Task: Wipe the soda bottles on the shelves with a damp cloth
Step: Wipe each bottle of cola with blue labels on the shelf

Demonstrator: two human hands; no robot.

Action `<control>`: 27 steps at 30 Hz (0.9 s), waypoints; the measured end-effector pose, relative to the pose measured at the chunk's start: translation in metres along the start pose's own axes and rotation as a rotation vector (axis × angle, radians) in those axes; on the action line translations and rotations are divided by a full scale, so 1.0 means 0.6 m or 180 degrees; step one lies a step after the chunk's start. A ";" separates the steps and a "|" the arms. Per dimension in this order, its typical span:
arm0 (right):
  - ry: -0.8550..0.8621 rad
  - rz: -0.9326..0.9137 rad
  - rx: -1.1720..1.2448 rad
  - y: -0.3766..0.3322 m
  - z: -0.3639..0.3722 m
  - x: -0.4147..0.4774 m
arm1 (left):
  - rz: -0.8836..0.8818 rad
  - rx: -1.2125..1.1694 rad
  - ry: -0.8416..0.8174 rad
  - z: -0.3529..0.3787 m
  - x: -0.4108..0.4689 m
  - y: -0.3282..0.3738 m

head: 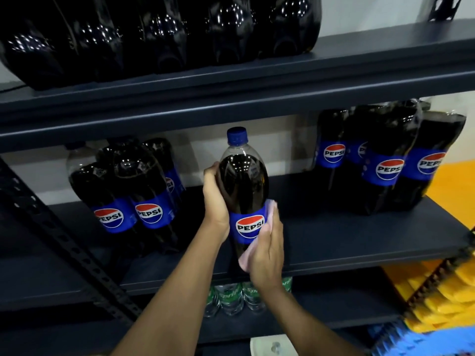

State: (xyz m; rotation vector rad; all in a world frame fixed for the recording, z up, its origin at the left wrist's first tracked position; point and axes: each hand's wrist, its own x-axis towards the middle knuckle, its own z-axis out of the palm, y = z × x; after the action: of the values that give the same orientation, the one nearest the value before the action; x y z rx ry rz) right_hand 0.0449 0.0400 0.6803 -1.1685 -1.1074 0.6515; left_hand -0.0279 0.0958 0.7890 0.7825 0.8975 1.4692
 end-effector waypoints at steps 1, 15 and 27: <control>0.0071 -0.0101 0.0049 -0.025 0.003 0.016 | -0.0037 0.0046 -0.0072 0.000 -0.001 0.001; -0.0144 -0.1470 -0.0462 -0.177 -0.009 0.134 | 0.0383 0.1095 -0.0507 -0.027 -0.051 -0.009; 0.0251 0.0416 0.0453 0.033 0.000 -0.003 | 0.0346 0.1029 -0.0129 -0.024 -0.050 -0.019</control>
State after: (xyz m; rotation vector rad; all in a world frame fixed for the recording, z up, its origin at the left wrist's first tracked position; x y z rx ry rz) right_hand 0.0470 0.0445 0.6612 -1.1403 -0.9087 0.7665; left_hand -0.0320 0.0650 0.7728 1.1098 1.0914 1.4137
